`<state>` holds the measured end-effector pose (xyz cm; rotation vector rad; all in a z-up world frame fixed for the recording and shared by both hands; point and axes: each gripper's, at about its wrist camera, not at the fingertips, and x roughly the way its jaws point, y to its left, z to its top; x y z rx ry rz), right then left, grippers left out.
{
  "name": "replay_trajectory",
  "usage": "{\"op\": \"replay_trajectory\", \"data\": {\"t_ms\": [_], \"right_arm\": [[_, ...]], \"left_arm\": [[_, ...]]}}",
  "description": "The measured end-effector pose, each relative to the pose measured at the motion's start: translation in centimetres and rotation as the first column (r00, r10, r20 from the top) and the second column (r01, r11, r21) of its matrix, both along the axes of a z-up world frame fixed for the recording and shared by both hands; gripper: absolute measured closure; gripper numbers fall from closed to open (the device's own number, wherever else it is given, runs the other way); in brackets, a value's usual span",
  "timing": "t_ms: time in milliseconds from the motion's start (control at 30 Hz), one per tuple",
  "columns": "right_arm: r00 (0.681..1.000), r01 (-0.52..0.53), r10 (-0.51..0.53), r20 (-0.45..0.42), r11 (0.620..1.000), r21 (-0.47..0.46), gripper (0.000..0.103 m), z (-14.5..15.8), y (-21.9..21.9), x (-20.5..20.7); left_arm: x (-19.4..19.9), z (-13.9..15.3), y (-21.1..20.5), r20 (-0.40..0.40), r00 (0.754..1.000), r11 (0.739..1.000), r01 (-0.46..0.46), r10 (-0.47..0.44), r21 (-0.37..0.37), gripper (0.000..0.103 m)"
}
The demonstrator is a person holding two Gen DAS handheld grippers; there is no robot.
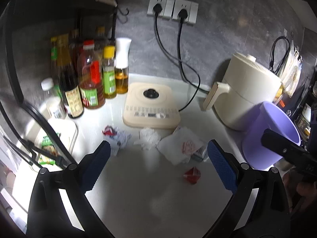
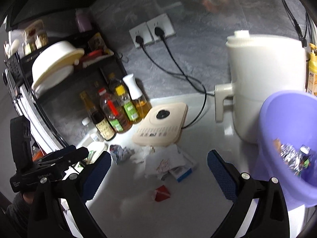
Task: Collect trash
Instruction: 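Move both tools back toward the remaining trash on the counter, then grasp the white plastic bag with the left tool while the right tool grasps the red scrap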
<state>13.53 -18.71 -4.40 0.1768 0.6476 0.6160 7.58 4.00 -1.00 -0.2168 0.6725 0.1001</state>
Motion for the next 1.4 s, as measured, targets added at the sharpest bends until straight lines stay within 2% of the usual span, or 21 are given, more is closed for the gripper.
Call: {"op": "replay_trajectory", "data": {"t_ms": [100,200,367,467,600,633,700,733,833,1133,1400], "right_arm": [[0.999,-0.019,0.018,-0.027,0.999,-0.029,0.01,-2.0,1.4,0.1],[0.998,-0.041,0.035,-0.06,0.995,-0.088,0.023,-4.5,3.0,0.6],[0.987,-0.092,0.072,-0.146,0.987,-0.135,0.043,-8.0,5.2,1.9],[0.984,-0.105,0.078,-0.157,0.98,-0.167,0.048,-9.0,6.2,2.3],[0.978,-0.124,0.083,-0.191,0.969,-0.214,0.048,-10.9,7.4,3.1],[0.977,-0.123,0.079,-0.199,0.968,-0.217,0.053,-11.3,7.5,3.3],[0.972,-0.128,0.081,-0.221,0.969,-0.212,0.073,-11.9,7.6,3.7],[0.97,-0.131,0.081,-0.231,0.969,-0.211,0.086,-12.1,7.6,3.8],[0.973,-0.12,0.076,-0.217,0.972,-0.2,0.098,-11.5,7.2,3.5],[0.984,-0.049,0.012,-0.179,0.978,-0.203,0.098,-8.9,4.4,3.0],[0.986,0.041,-0.074,-0.152,0.976,-0.212,0.098,-7.1,2.1,2.5]], "left_arm": [[-0.2,-1.2,0.8,-0.019,1.0,1.0,0.001,-0.001,-0.023,0.006],[-0.4,-2.5,1.5,-0.034,0.999,0.999,-0.001,0.0,-0.046,0.006],[-0.6,-4.2,2.5,-0.043,0.999,0.998,-0.005,0.002,-0.07,0.006],[-0.6,-4.9,3.2,-0.048,0.999,0.996,-0.016,0.012,-0.085,0.006],[-0.3,-5.6,3.6,-0.049,0.999,0.995,-0.018,0.013,-0.101,0.007],[-0.2,-5.8,3.6,-0.051,0.999,0.995,-0.014,0.009,-0.099,0.007],[0.1,-6.1,3.5,-0.057,0.998,0.995,0.001,-0.006,-0.098,0.009],[0.3,-6.3,3.4,-0.06,0.998,0.995,0.01,-0.016,-0.097,0.009],[1.0,-6.5,3.3,-0.063,0.997,0.995,0.03,-0.036,-0.094,0.012],[4.3,-6.9,1.8,-0.056,0.991,0.989,0.113,-0.119,-0.1,0.022],[7.5,-8.4,-1.1,-0.079,0.966,0.966,0.236,-0.244,-0.104,0.03]]}}
